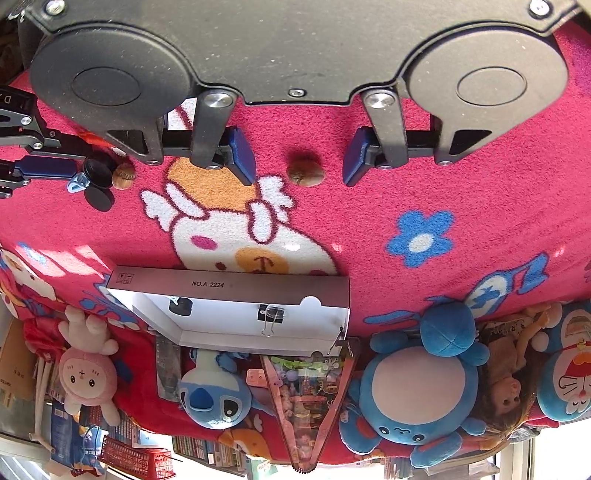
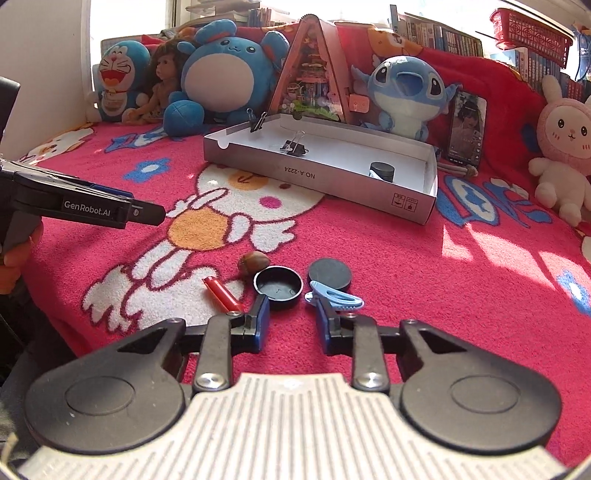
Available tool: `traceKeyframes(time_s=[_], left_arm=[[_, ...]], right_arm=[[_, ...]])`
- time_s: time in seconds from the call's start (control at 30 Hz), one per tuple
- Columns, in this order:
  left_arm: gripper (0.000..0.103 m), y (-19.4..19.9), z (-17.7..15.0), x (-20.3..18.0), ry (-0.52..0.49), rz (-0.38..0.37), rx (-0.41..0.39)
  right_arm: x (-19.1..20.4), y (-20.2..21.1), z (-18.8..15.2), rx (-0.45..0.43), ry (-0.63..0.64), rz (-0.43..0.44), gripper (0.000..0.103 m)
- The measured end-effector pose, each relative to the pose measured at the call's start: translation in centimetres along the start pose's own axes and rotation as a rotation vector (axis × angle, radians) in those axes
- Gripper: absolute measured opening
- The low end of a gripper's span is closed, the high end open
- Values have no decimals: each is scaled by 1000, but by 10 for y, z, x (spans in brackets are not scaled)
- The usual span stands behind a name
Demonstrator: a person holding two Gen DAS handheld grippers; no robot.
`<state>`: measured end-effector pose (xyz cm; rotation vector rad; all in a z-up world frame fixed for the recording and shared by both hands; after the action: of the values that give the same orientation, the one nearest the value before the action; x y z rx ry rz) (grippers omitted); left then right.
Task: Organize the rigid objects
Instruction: 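Move the left tool toward a brown nut while the right tool approaches the black cup-shaped lid, then close the left tool on the brown nut while the right tool grasps the black cup-shaped lid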
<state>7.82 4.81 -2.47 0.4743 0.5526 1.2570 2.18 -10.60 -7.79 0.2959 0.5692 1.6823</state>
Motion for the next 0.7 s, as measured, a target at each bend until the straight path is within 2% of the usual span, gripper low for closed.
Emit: traceKeyframes(time_s=[0.13,0.2,0.37,0.4,0.43,0.5,0.57,0.6,0.67,0.7], left_arm=[[50,-4,1,-1,-8,8,-13],[50,-5,1,-1,-12,11,-13],[48,-10,-1,-2,-12,2,-7],[47,-11,-2,-2,-14,2,-8],[44,-11,-2,-2,-16,3,-9],[36,-12,-2,-2,-17,-1,-12],[24,-12,-3,-4,-20,1,-12],[22,-11,-2,-4,-23,3,-12],[22,-11,-2,-5,-23,-2,-12],[22,-11,-1,-6,-22,-5,-10]], right_arm=[[1,-5,2,5,-39,20,34],[1,-7,3,1,-54,20,39],[1,-14,6,0,-60,12,39],[1,-15,7,-1,-61,11,41],[1,-16,7,-1,-65,9,50],[1,-18,8,-3,-74,8,50],[0,-20,9,-4,-82,7,50],[1,-21,9,-3,-81,7,50],[2,-21,10,-3,-79,9,37],[3,-21,11,-4,-78,10,37]])
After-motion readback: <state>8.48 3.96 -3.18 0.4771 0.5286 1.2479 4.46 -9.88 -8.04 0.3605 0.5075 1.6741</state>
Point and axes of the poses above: each gripper's, at about its wrist camera, not at the fingertips, and y roughly against the way its jaws point, x to its left, z to its top, the point moved 6 cm from there along -y, roughly the way its jaws point, and after that the axes turned 7 degrees about -z, right-handed, at the moved point
